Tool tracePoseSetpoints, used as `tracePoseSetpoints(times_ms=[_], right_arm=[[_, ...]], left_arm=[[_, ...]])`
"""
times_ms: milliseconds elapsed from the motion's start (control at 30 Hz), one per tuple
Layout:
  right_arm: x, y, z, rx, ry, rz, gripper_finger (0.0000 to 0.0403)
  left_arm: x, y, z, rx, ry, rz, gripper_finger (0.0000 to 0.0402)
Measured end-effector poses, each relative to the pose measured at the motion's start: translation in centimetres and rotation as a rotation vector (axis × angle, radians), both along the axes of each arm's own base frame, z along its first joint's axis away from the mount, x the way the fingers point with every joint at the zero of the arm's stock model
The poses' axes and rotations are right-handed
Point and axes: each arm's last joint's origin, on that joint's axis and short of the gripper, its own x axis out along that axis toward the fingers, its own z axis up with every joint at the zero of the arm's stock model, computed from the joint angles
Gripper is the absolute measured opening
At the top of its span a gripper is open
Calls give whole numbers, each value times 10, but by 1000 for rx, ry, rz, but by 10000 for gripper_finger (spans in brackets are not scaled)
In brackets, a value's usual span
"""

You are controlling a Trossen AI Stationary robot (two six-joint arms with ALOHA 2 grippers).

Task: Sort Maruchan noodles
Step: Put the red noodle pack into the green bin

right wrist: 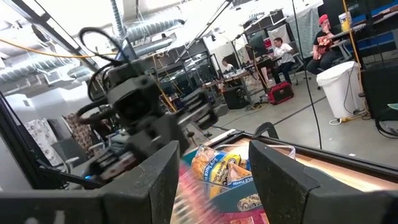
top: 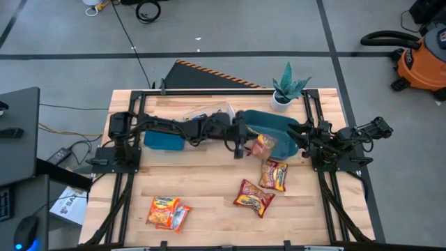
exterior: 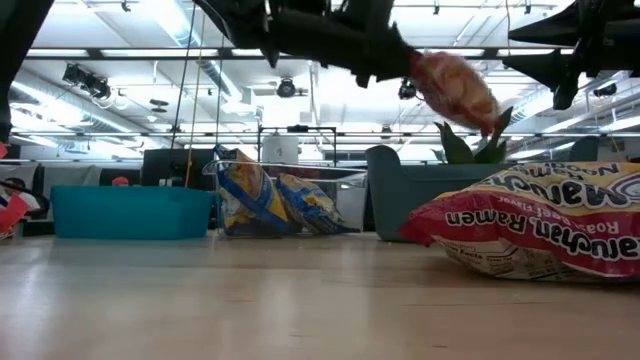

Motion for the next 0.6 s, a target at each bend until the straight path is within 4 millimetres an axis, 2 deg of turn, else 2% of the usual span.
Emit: tracePoseSetpoints(times_ms=[133, 367, 600], right_arm=[[0, 0, 0, 0, 0, -1, 199], [0, 0, 0, 0, 1, -2, 199], [0, 0, 0, 0, 1, -2, 199]], left_arm=[[2, 24, -8, 6, -13, 58, 11], [5, 55, -35, -34, 53, 133, 11], [3, 61, -44, -72, 198, 169, 24]])
